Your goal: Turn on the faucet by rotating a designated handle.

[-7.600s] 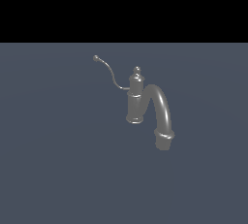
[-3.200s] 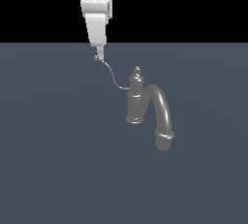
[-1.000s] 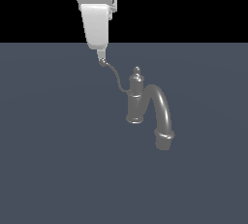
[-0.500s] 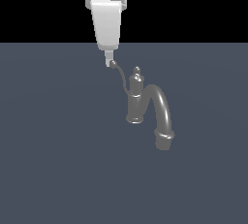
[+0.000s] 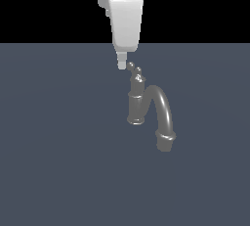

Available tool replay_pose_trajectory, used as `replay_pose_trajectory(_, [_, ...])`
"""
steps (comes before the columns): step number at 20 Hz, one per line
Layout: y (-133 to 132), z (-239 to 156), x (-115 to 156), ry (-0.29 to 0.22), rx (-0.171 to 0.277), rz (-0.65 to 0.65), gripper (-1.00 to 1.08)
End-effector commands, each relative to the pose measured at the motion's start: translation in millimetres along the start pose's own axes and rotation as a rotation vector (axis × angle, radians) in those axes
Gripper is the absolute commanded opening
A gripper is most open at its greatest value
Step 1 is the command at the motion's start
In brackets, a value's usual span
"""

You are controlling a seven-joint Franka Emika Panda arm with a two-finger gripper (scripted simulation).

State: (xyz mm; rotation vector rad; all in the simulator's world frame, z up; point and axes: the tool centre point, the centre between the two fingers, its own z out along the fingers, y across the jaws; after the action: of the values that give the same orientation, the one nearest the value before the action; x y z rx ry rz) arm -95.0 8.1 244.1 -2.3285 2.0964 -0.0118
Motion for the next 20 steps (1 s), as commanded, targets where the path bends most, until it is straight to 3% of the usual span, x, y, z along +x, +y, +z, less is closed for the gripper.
replay_pose_trajectory(1, [12, 2, 11, 0.000, -0.010, 0.009, -1.00])
replay_pose_trajectory(5, [12, 0, 8, 0.001, -0.004, -0.004, -1.00])
replay_pose_trajectory(20, [15, 1, 98, 0.000, -0.010, 0.006, -1.00])
